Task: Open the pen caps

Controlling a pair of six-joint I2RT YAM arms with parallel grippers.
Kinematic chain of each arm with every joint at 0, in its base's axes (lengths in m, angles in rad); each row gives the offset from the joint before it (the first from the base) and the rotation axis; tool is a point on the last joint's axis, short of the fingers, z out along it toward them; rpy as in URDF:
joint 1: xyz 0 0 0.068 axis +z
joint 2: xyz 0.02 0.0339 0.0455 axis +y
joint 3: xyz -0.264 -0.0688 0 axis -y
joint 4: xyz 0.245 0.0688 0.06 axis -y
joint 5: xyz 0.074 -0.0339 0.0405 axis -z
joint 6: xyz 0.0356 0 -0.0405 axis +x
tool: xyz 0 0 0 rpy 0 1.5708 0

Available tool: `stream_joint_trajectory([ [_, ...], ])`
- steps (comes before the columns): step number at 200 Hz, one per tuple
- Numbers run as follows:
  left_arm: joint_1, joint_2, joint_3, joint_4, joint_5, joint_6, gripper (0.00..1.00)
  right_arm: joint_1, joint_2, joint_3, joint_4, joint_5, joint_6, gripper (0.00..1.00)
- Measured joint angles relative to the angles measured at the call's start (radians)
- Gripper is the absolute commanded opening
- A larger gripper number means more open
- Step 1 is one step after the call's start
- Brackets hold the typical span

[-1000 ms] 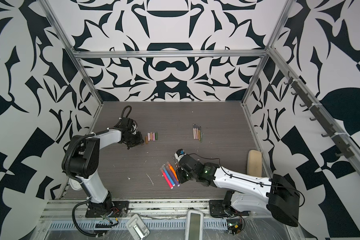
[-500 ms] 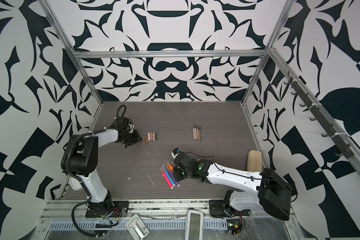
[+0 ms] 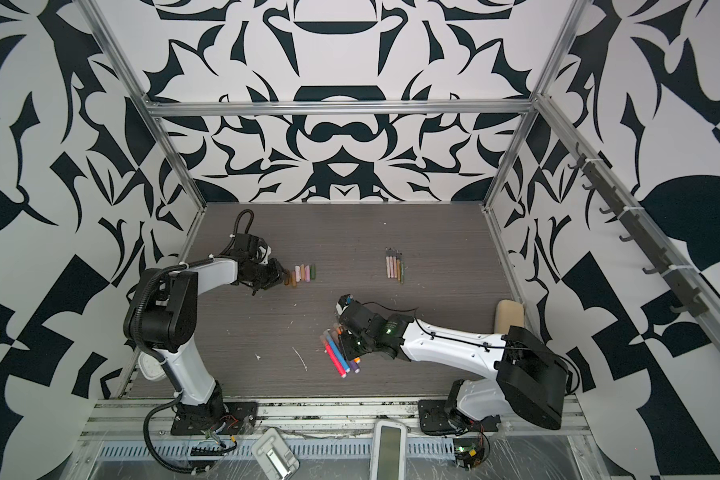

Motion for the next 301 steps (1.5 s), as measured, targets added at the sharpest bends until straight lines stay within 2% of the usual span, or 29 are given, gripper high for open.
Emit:
stream_joint_trajectory([
  [59,0.0,0.002,0.0,0.013,0.016,-0.001,0.35,-0.003,-0.003,0.0,-0.002,0.002,-0.004,0.0],
  [82,0.001,0.002,-0.009,0.032,0.02,-0.004,0.35,-0.031,-0.032,0.011,-0.056,0.012,-0.04,0.0],
  [97,0.003,-0.002,-0.031,0.061,0.027,-0.008,0.35,-0.109,-0.083,0.014,-0.09,0.004,-0.081,0.0],
  [139,0.01,-0.053,-0.115,0.13,0.026,-0.021,0.35,-0.504,-0.192,0.026,-0.146,-0.091,-0.202,0.0],
  [203,0.068,-0.071,-0.169,0.211,0.06,-0.069,0.35,-0.885,-0.03,0.042,-0.109,-0.319,-0.299,0.0],
  [235,0.068,-0.064,-0.166,0.212,0.071,-0.078,0.35,-0.984,0.047,0.043,-0.052,-0.347,-0.354,0.0],
  [301,0.069,-0.046,-0.153,0.214,0.1,-0.084,0.35,-1.015,0.252,0.063,0.153,-0.399,-0.382,0.0],
])
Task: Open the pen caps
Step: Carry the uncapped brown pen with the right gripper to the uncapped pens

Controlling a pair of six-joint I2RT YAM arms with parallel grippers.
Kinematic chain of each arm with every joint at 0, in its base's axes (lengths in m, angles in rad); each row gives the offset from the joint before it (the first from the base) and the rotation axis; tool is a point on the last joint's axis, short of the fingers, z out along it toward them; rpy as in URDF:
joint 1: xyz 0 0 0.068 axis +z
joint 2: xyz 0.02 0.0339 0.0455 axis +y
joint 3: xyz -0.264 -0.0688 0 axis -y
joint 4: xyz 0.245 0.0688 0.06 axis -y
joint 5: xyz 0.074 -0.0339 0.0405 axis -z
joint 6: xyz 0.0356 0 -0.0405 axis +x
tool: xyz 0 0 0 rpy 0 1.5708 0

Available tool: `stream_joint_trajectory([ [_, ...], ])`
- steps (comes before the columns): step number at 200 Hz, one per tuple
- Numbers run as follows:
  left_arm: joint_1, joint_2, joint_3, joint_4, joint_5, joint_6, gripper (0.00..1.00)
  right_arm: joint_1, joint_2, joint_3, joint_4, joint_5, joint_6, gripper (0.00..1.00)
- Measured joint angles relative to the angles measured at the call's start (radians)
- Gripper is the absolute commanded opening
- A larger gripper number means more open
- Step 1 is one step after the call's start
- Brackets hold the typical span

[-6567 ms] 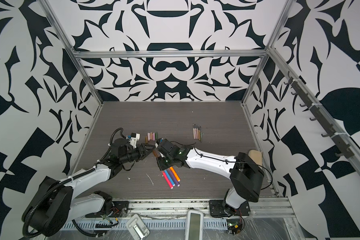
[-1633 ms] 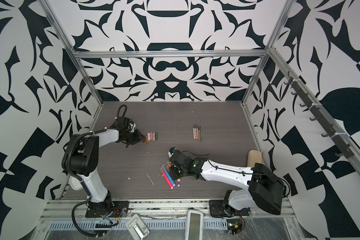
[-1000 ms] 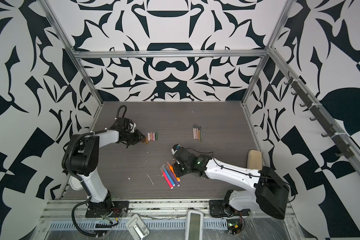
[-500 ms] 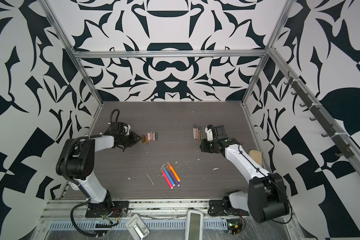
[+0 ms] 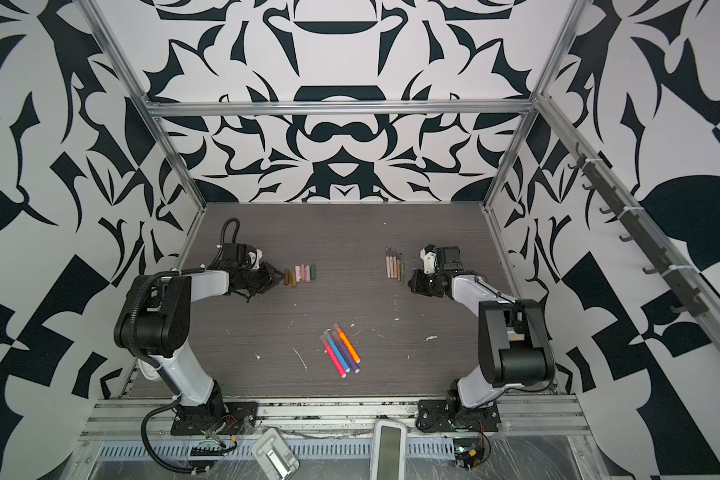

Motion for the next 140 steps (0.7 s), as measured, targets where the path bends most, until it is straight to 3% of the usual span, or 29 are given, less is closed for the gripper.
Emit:
stream_joint_trajectory([
  [53,0.007,0.015,0.007,0.008,0.028,-0.003,0.35,-0.021,0.176,0.136,0.033,-0.039,0.007,0.0],
  [140,0.008,0.021,0.008,0.015,0.045,-0.008,0.35,-0.021,0.248,0.197,0.02,-0.062,0.007,0.03],
])
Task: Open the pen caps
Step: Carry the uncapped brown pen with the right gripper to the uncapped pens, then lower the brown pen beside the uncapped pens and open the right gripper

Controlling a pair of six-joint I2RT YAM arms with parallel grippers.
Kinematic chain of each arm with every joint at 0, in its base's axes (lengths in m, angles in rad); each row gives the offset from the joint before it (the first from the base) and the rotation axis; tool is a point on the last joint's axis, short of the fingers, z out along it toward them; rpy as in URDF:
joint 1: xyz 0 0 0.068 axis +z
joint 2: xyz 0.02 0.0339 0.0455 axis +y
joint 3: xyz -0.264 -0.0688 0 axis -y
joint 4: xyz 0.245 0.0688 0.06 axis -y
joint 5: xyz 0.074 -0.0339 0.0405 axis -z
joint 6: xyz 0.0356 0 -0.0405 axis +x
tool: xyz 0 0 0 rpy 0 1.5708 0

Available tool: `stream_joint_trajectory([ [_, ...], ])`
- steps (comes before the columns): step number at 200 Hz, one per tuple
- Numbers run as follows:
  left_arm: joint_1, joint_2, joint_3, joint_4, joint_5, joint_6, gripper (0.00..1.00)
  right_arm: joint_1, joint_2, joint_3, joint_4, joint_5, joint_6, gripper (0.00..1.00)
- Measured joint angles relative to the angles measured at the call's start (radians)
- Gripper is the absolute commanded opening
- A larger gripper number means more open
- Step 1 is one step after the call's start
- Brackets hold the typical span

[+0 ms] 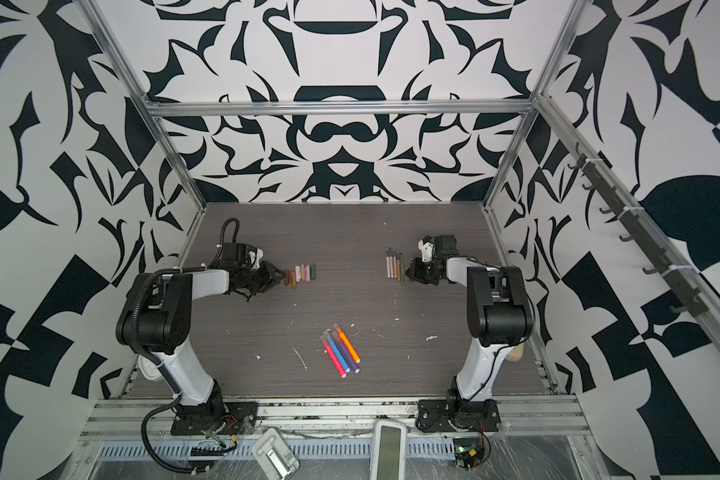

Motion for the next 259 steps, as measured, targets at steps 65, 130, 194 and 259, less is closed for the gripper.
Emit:
stream_joint_trajectory([
  [65,0.0,0.01,0.01,0.0,0.007,-0.003,0.35,0.0,0.006,0.0,-0.024,0.015,-0.001,0.2],
  [130,0.0,0.013,0.014,0.0,0.008,-0.003,0.35,0.0,0.006,0.0,-0.033,0.022,-0.003,0.25],
  [194,0.0,0.013,0.014,0.0,0.009,-0.003,0.35,0.0,-0.014,0.0,-0.033,-0.004,0.007,0.25],
  [259,0.0,0.013,0.014,0.0,0.009,-0.003,0.35,0.0,-0.018,0.0,-0.032,-0.017,0.03,0.28],
])
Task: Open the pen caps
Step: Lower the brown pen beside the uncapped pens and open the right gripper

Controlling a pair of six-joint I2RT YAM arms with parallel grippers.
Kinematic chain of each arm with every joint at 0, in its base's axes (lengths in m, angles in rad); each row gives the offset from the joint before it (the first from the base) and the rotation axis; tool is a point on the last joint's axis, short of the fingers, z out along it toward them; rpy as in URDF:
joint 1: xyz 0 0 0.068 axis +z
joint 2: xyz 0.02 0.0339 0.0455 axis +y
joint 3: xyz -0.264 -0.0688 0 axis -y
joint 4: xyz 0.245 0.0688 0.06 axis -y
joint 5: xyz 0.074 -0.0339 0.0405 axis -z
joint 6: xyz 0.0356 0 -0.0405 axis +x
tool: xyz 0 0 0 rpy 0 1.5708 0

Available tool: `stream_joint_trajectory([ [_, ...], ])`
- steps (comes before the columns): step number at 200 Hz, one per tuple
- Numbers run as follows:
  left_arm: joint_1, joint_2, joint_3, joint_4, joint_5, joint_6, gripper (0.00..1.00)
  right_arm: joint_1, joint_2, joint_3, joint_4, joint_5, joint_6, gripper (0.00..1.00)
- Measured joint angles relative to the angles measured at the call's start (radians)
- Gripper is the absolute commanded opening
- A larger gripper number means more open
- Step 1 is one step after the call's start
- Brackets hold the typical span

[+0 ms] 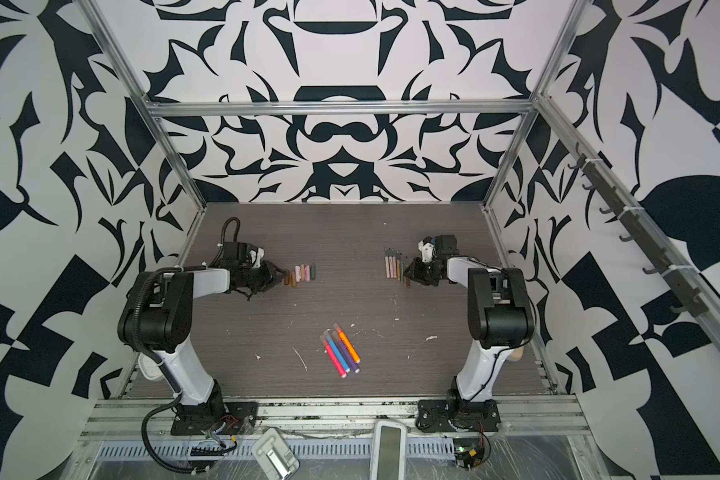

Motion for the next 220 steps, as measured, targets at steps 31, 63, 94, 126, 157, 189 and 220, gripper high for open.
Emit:
stream_joint_trajectory([
  [31,0.0,0.0,0.0,0.0,0.0,0.0,0.35,0.0,0.0,-0.001,-0.001,0.005,0.002,0.28],
  [63,0.0,0.0,0.0,0.0,0.002,-0.004,0.35,0.0,0.0,-0.001,-0.003,0.013,0.005,0.28],
  [94,0.0,0.0,0.0,0.0,0.002,-0.008,0.35,0.0,0.0,-0.001,-0.004,0.015,0.009,0.28],
  [126,0.0,0.0,0.0,0.0,0.002,-0.008,0.35,0.0,0.018,-0.001,-0.004,0.01,0.016,0.28],
  [157,0.0,0.001,0.0,0.0,0.002,-0.01,0.35,-0.001,0.037,0.005,0.001,-0.009,0.024,0.28],
  [189,0.0,0.001,0.0,0.0,0.003,-0.011,0.35,-0.001,0.04,0.006,0.007,-0.02,0.027,0.28],
  [220,0.0,0.002,0.002,0.0,0.003,-0.011,0.35,-0.001,0.047,0.006,0.019,-0.042,0.031,0.28],
])
